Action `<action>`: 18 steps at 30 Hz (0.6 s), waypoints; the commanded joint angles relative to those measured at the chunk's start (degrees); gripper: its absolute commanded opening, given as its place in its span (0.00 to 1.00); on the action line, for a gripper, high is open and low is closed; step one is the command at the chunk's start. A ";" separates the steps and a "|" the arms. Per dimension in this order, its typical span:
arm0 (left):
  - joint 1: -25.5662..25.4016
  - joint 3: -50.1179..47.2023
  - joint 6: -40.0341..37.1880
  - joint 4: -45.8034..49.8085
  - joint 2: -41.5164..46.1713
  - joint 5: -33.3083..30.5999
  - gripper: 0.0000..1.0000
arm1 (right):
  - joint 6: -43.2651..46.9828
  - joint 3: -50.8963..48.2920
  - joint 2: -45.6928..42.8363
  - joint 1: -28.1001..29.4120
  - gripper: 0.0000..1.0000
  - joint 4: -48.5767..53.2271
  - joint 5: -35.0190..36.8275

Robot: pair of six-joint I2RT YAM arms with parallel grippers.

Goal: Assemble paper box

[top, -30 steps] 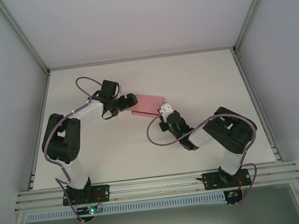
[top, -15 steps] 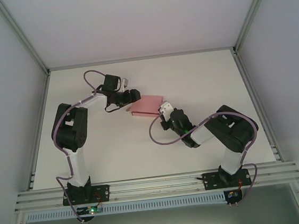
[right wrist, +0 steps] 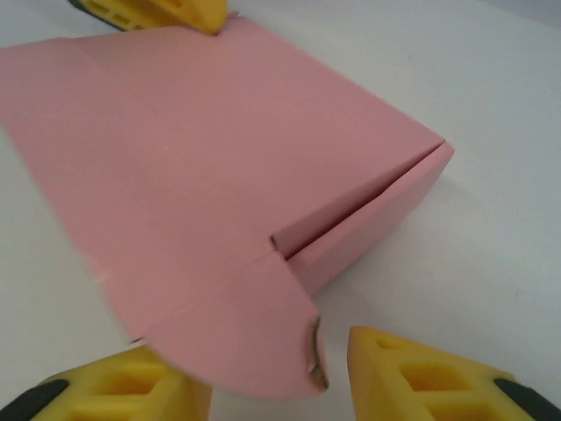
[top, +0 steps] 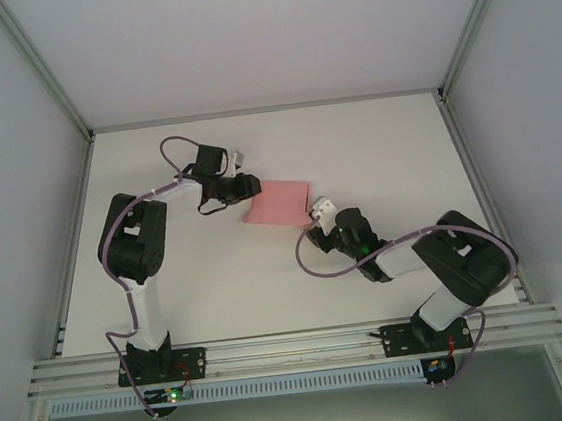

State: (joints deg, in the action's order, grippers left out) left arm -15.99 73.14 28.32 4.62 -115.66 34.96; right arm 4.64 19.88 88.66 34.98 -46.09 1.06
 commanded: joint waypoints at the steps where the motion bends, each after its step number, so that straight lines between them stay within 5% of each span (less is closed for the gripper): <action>1: 0.68 -2.34 0.47 1.28 -1.32 -2.59 0.34 | -1.80 -1.38 -4.92 -0.43 0.51 7.32 -2.69; 6: 0.70 -3.53 0.62 0.65 -0.69 -2.26 0.33 | -5.59 -3.36 -14.30 -0.79 0.64 11.45 -4.87; 10: 0.72 -5.22 1.41 -1.17 -0.27 -2.03 0.27 | -11.41 -2.63 -20.97 -1.79 0.96 16.66 -1.02; 18: 0.70 -8.38 3.97 -4.54 -0.04 -1.11 0.20 | -28.82 6.24 -18.51 -10.00 0.98 25.33 -4.64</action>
State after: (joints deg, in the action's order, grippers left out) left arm -15.70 67.79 30.96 -3.86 -114.48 35.59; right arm -14.74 22.04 68.31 27.27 -25.32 -1.10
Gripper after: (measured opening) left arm 0.212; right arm 0.982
